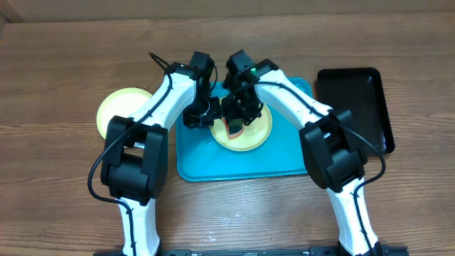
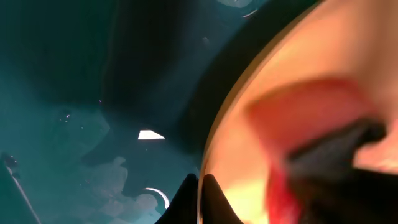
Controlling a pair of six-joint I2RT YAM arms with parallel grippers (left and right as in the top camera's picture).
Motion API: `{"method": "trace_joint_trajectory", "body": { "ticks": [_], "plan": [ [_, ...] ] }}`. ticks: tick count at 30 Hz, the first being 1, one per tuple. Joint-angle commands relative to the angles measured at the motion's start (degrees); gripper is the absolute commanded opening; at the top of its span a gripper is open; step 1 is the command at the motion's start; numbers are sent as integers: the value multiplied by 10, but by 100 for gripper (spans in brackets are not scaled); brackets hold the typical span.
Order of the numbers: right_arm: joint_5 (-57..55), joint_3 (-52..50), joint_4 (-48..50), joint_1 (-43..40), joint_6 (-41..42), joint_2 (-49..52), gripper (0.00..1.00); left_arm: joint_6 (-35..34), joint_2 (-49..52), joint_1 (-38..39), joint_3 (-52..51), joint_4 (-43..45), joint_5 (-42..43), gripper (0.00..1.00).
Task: Clean dirty plates on tray and stack at the side
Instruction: 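Scrub the second yellow plate with the sponge in the right gripper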
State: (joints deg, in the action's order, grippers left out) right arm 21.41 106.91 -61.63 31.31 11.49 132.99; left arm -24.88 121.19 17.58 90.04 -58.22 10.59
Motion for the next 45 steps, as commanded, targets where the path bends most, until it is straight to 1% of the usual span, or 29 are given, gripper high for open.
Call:
{"method": "trace_joint_trajectory", "body": {
  "ticks": [1,3,8,11,14,18,19,22,25,26,28,33,35,37,39,40,43,45],
  "plan": [
    [-23,12,-38,-5,-13,7,4,14,-18,2,7,0,0,4],
    [-60,15,-60,-13,-13,7,4,14,-18,2,7,0,0,4],
    [-223,33,-106,-39,-12,7,4,18,-18,2,7,0,0,4],
    [-303,39,-101,-41,-10,7,4,18,-18,2,7,0,0,4],
    [-330,39,-70,-36,-11,7,4,18,-18,2,7,0,0,4],
    [-315,38,-13,-22,-11,7,4,18,-18,2,7,0,0,4],
    [-291,37,6,-16,-11,8,4,18,-18,2,7,0,0,4],
    [-166,37,42,-1,-11,9,4,18,-18,0,7,1,0,4],
    [-86,37,44,7,-11,10,4,18,-18,0,7,2,0,4],
    [-43,37,42,10,-11,10,4,18,-18,0,7,2,0,4],
    [-11,37,36,11,-11,10,4,18,-18,0,7,3,0,4],
    [-4,37,-16,-5,-14,10,4,18,-18,0,7,3,0,4],
    [-28,37,-38,-15,-15,10,4,18,-18,0,7,3,0,4],
    [-80,37,-61,-23,-15,10,4,18,-18,0,7,3,0,4],
    [-168,37,-78,-28,-15,10,4,20,-18,0,7,2,0,4],
    [-183,37,-79,-28,-15,10,4,22,-18,0,7,2,0,4],
    [-302,37,-79,-28,-10,10,4,26,-18,0,7,0,0,4],
    [-325,37,-70,-28,-9,10,4,27,-18,0,7,-2,-1,4]
  ]
}}
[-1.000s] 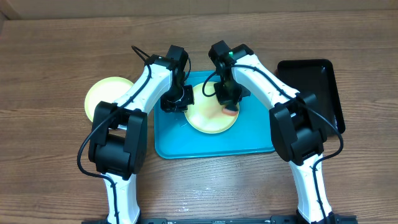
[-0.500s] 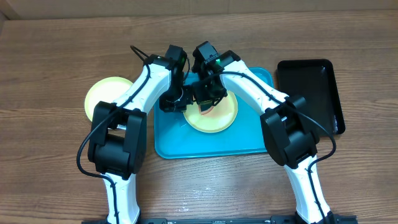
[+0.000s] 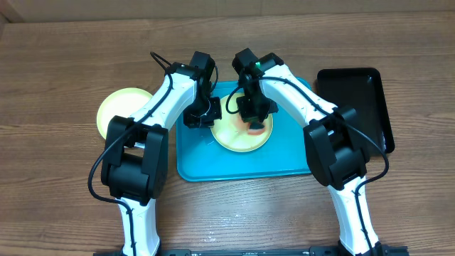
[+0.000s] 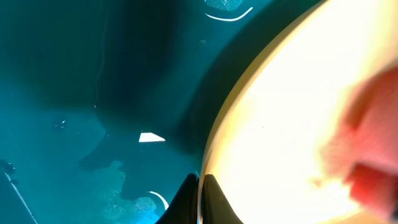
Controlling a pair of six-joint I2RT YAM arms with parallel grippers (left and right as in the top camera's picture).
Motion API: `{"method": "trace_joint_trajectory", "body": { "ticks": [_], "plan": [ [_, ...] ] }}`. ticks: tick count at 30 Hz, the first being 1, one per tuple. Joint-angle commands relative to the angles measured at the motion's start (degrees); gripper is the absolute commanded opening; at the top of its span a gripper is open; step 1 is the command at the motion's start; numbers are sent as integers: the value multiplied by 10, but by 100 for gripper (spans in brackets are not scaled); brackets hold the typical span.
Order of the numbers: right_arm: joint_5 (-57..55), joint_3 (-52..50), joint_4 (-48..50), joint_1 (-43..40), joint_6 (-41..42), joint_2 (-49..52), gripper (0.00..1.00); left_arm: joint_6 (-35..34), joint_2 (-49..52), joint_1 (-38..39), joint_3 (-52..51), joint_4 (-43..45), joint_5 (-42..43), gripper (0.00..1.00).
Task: Clean dirty plates on tray and stack at the side
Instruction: 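Scrub the second yellow plate with the sponge in the right gripper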
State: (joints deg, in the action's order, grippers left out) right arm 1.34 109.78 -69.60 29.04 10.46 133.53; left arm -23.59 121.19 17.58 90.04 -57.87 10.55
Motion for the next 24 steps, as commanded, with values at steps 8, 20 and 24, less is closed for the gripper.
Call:
{"method": "trace_joint_trajectory", "body": {
  "ticks": [8,20,24],
  "plan": [
    [-88,9,82,3,1,4,4,13,-18,0,7,-5,0,4],
    [-35,9,87,5,0,4,4,2,5,6,5,13,16,36],
    [-35,9,86,5,0,4,4,-9,10,4,4,13,18,28]
  ]
}}
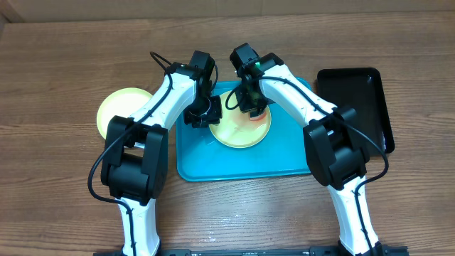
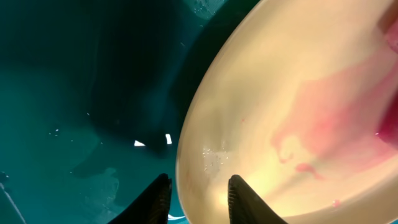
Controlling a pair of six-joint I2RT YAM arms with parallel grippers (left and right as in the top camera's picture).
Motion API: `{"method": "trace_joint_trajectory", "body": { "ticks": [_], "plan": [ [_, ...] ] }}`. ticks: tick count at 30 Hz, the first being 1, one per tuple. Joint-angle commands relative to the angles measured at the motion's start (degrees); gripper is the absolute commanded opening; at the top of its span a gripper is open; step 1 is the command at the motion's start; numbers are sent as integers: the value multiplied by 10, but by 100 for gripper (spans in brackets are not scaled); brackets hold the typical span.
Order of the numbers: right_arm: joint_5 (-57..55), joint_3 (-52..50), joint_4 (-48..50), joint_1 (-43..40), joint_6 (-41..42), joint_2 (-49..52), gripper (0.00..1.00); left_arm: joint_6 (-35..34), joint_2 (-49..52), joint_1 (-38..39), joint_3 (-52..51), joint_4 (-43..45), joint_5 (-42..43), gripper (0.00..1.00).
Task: Clean dirty plates on tray and stack at the side
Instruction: 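Scrub the second yellow plate with the sponge in the right gripper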
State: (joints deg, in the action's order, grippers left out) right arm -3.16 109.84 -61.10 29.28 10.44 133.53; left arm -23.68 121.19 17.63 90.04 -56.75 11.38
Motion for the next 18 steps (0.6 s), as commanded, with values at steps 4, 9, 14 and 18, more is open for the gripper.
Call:
{"method": "trace_joint_trajectory", "body": {
  "ticks": [4,9,14,18],
  "plan": [
    [17,8,1,3,0,4,4,-8,14,4,4,7,7,28],
    [20,8,2,3,0,4,4,-8,37,2,3,20,23,23],
    [20,8,2,3,0,4,4,-8,39,-8,3,18,35,6],
    [35,8,0,3,0,4,4,-8,39,-8,4,14,36,4]
  ]
}}
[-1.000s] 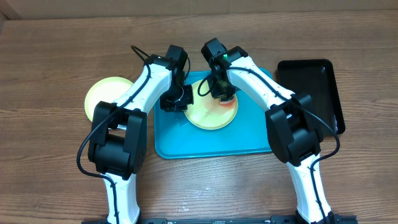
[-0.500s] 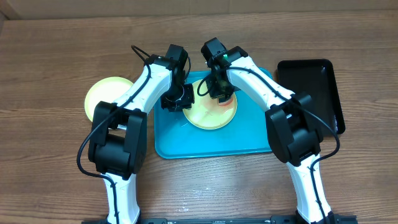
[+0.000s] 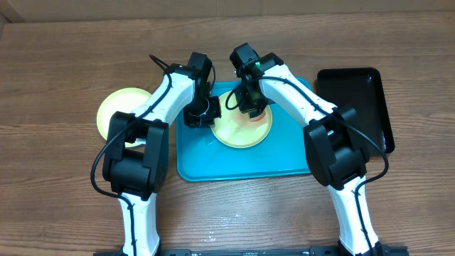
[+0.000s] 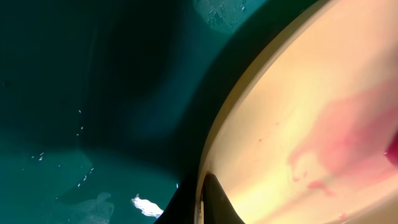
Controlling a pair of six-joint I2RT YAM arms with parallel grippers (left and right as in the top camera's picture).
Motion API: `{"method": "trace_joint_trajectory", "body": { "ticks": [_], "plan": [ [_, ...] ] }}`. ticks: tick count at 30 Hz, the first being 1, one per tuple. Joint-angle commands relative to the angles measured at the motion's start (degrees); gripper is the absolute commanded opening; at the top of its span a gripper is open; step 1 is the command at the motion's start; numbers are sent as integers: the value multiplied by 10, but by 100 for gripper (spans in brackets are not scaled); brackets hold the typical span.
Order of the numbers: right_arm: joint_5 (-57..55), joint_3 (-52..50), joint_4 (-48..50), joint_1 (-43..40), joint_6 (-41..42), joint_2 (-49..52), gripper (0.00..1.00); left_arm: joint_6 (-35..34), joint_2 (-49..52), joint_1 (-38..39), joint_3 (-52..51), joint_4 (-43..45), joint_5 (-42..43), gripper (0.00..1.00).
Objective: Clean dirty plates on tray and stack at the side
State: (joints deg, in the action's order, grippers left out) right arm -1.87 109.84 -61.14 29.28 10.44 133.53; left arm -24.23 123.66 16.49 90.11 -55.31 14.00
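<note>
A pale yellow plate (image 3: 242, 134) lies on the teal tray (image 3: 206, 163). My left gripper (image 3: 201, 117) is at the plate's left rim; in the left wrist view it (image 4: 200, 202) is shut on that rim, one finger on each side. A pink smear (image 4: 348, 137) streaks the plate's (image 4: 280, 93) inner face. My right gripper (image 3: 254, 112) is over the far right part of the plate, shut on a red sponge (image 3: 259, 118) pressed to it. The sponge's edge (image 4: 394, 149) shows at the right of the left wrist view.
A second yellow plate (image 3: 121, 107) lies on the wooden table left of the tray. A black tray (image 3: 355, 99) sits at the right. Wet patches shine on the teal tray floor (image 4: 93, 93). Both arms crowd the tray's far half.
My left gripper was open with the plate rim between its fingers; now it is shut on that rim. The right gripper and sponge are in nearly the same place.
My left gripper held the plate's rim while the right gripper had the sponge on the plate's near left part. Then the sponge was at the right side. Then the left gripper was open and the sponge at the far right; now the left is shut on the rim again.
</note>
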Motion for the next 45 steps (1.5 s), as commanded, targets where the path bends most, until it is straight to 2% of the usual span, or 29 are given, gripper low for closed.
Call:
{"method": "trace_joint_trajectory", "body": {
  "ticks": [1,8,14,19,23,26,33,35,45],
  "plan": [
    [38,8,0,3,0,4,4,-2,14,3,4,-2,10,4],
    [224,8,-8,3,-50,4,4,-1,13,-12,4,-11,28,4],
    [220,8,-65,-11,-76,4,4,14,13,-15,4,-12,37,4],
    [139,9,-105,-36,-78,4,4,15,13,-15,4,-13,39,4],
    [66,27,-109,-48,-47,-1,4,20,12,-16,5,-12,38,4],
    [71,73,-110,-48,-42,-12,4,31,2,-18,5,-13,28,4],
    [131,172,-115,-55,-42,-56,4,44,-68,-18,5,-23,-54,4],
    [135,189,-116,-71,-15,-85,4,50,-104,-18,5,-32,-103,4],
    [154,190,-133,-164,31,-122,4,50,-193,5,5,-47,-256,4]
  ]
}}
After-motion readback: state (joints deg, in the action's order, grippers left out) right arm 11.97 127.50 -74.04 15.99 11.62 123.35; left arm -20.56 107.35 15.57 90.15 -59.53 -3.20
